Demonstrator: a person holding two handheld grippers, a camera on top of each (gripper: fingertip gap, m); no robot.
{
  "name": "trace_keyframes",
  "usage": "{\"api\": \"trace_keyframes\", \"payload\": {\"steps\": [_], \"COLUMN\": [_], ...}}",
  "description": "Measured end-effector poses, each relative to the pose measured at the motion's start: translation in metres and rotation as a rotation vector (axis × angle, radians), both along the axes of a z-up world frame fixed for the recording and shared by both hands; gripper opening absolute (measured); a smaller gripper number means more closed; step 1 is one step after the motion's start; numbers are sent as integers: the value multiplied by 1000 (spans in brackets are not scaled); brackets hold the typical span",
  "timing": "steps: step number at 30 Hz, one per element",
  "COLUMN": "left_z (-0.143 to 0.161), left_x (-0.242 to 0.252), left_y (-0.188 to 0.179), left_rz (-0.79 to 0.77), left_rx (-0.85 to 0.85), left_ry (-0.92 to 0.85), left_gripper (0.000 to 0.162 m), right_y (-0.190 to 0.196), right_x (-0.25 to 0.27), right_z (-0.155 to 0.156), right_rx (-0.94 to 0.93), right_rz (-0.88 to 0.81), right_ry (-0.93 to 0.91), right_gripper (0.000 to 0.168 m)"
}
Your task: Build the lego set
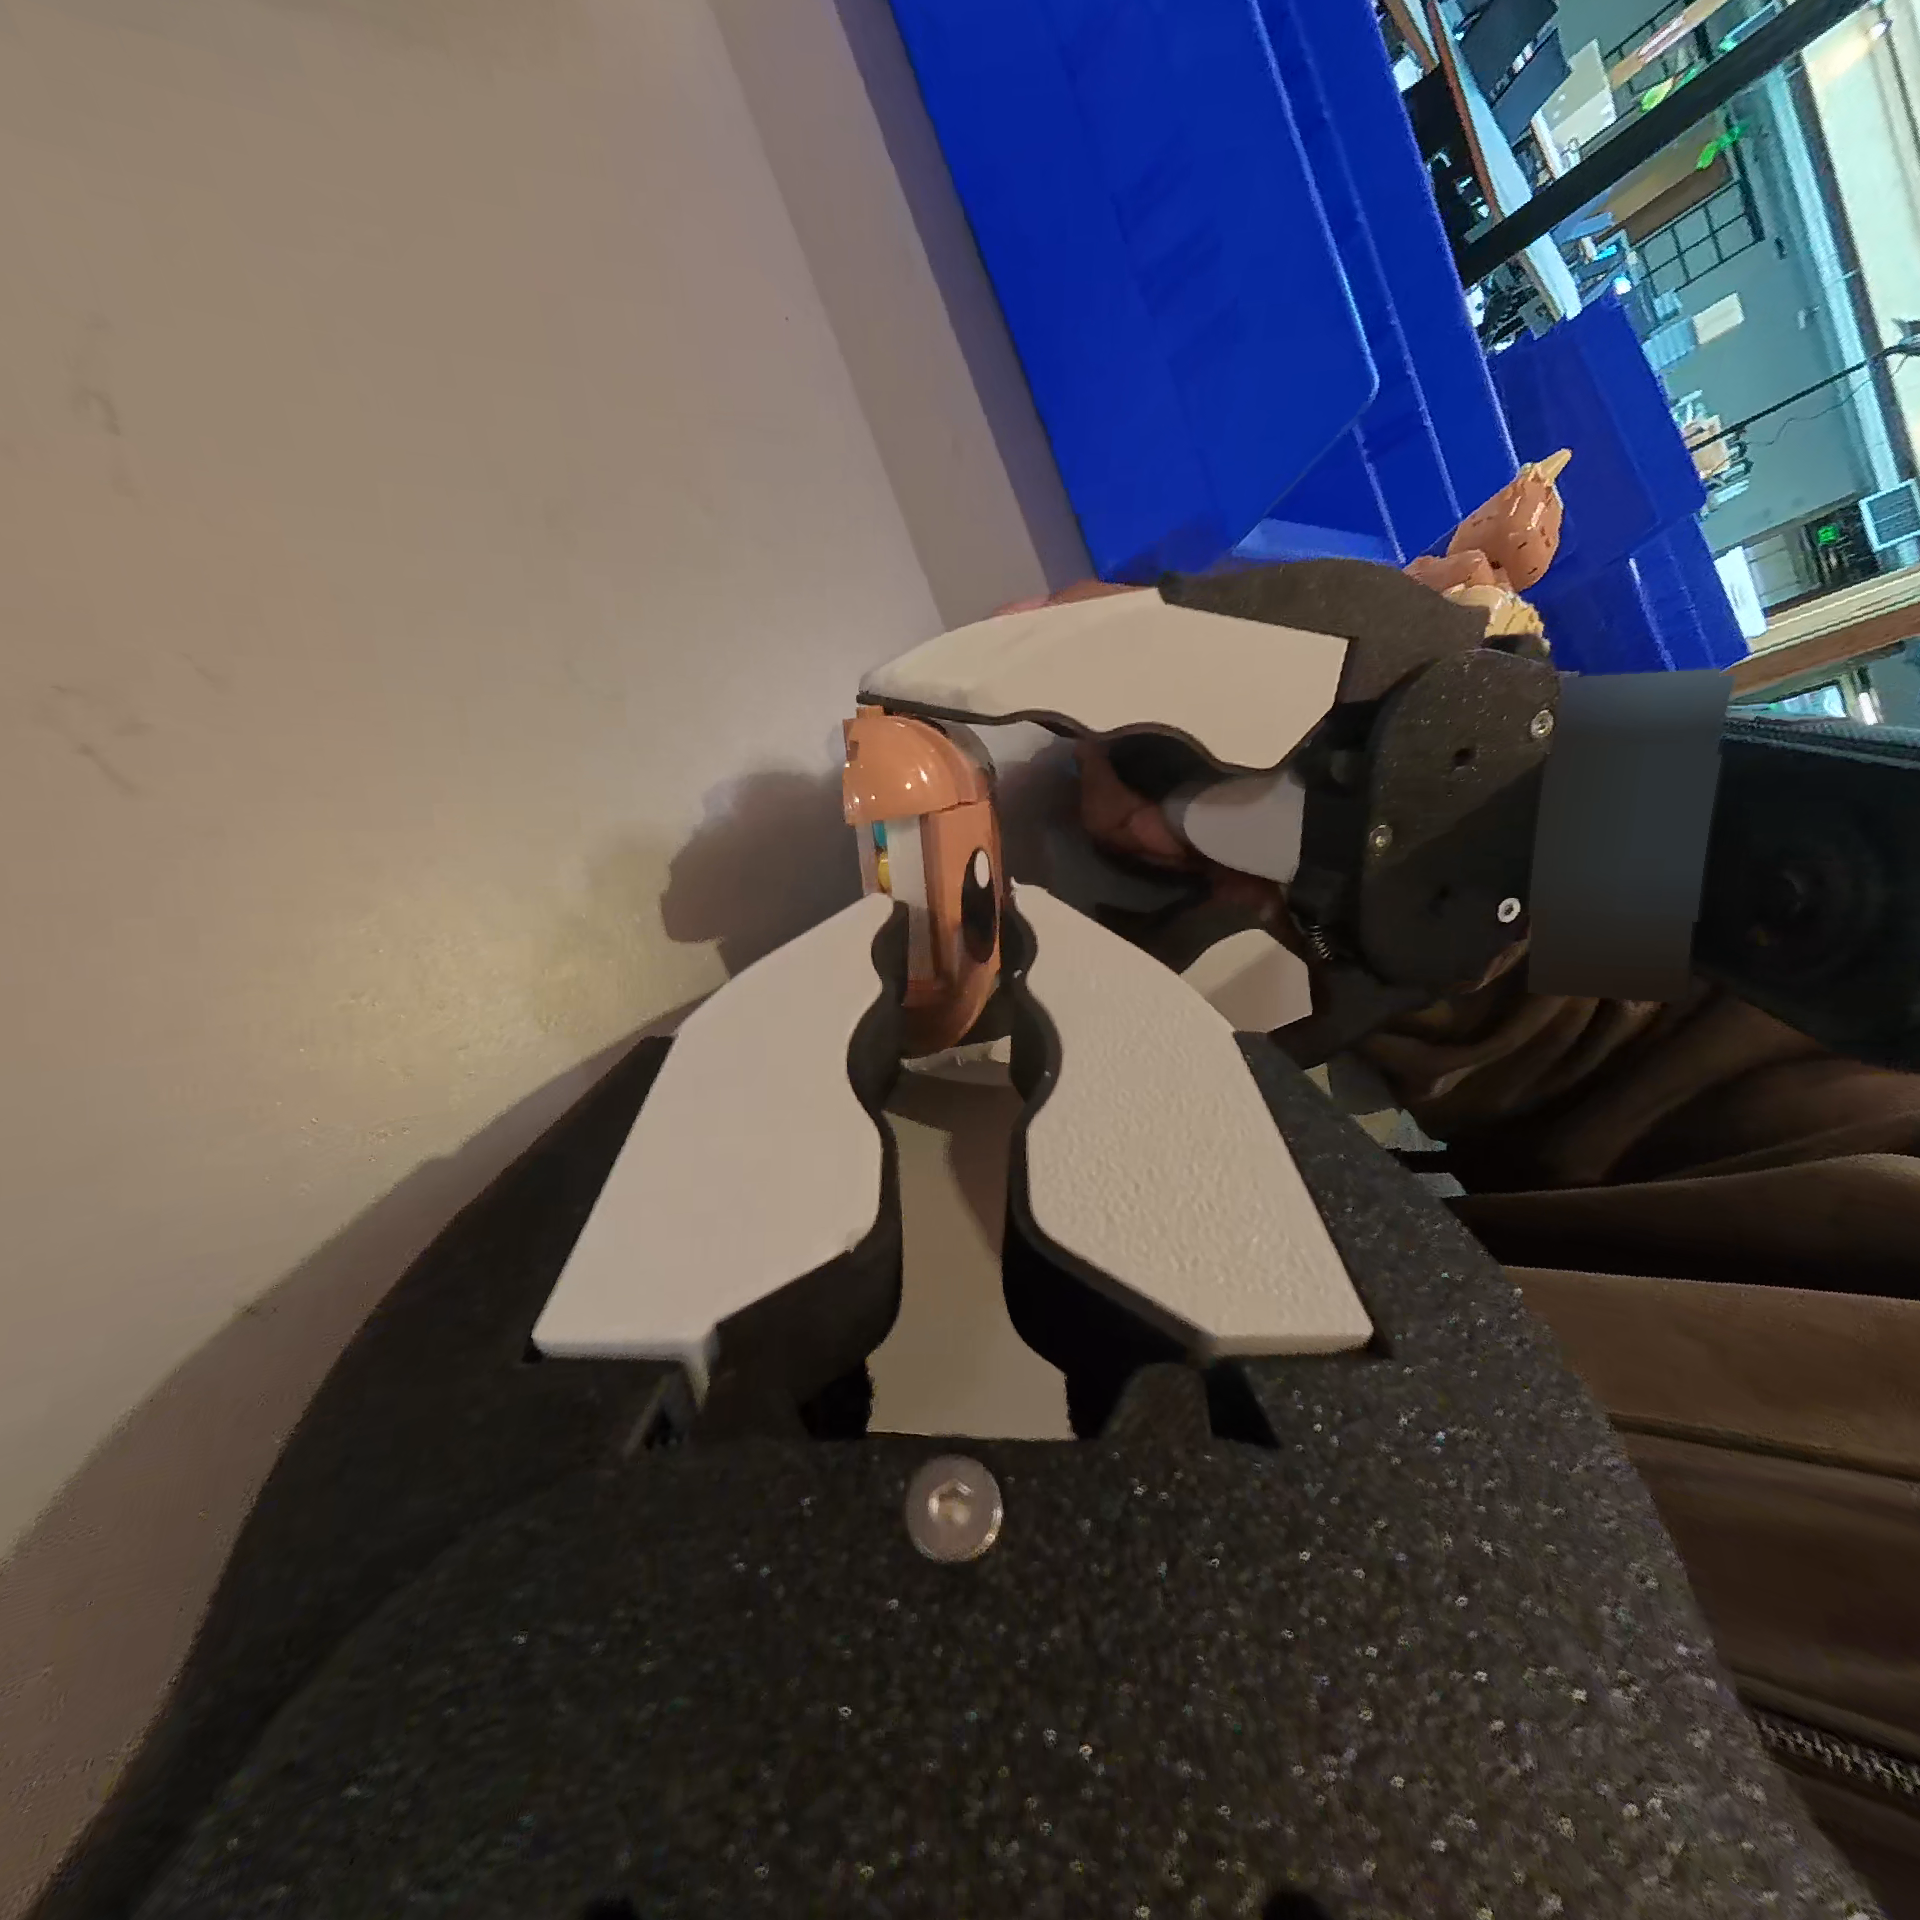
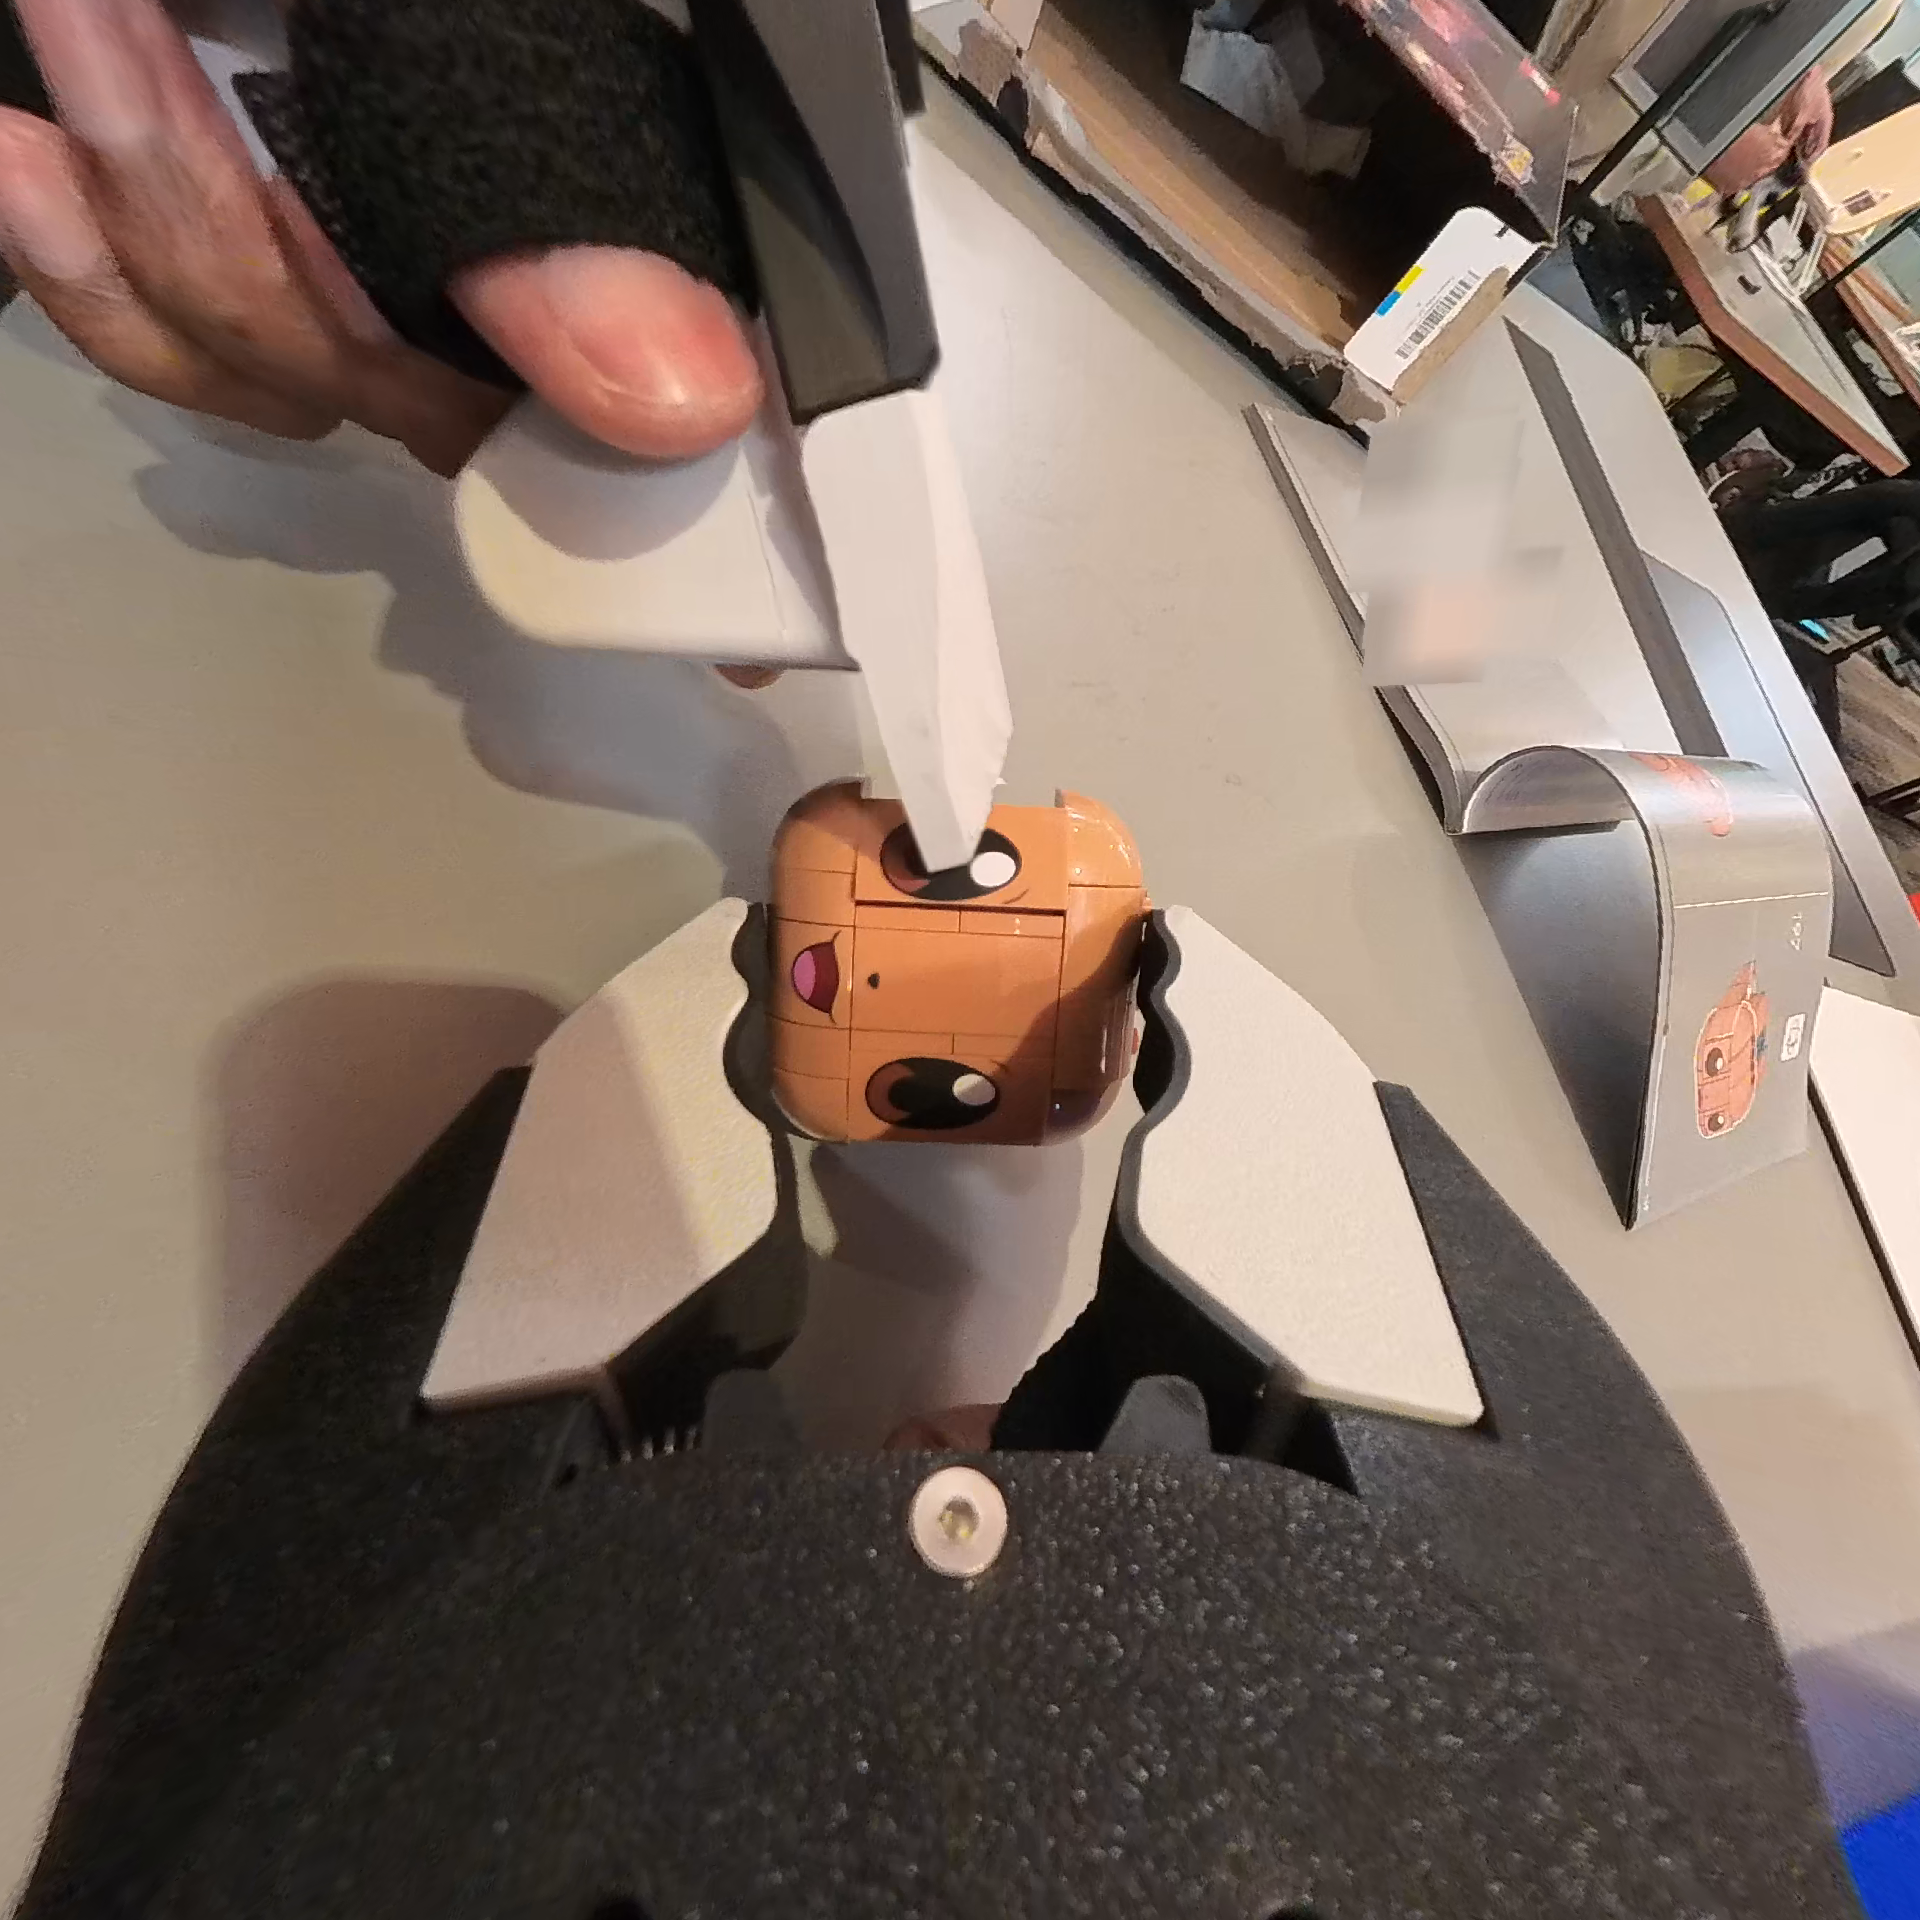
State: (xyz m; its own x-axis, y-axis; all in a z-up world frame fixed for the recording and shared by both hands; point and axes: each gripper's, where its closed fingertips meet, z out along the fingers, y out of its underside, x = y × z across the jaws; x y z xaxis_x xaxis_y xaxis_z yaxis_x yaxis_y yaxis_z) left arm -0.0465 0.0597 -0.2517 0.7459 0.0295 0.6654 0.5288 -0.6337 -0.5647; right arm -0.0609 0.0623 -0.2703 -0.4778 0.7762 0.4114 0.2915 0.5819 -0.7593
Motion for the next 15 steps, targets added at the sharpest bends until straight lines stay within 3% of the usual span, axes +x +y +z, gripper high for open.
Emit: {"api": "trace_keyframes", "payload": {"steps": [15], "left_z": [-4], "left_x": [-2], "left_y": [6], "left_rz": [9], "left_rx": [-16], "left_ry": [-59], "left_gripper": [34], "right_y": [-4], "right_x": [1], "right_z": [3], "right_rx": [8], "right_rz": [16], "right_ry": [25], "right_gripper": [68]}}
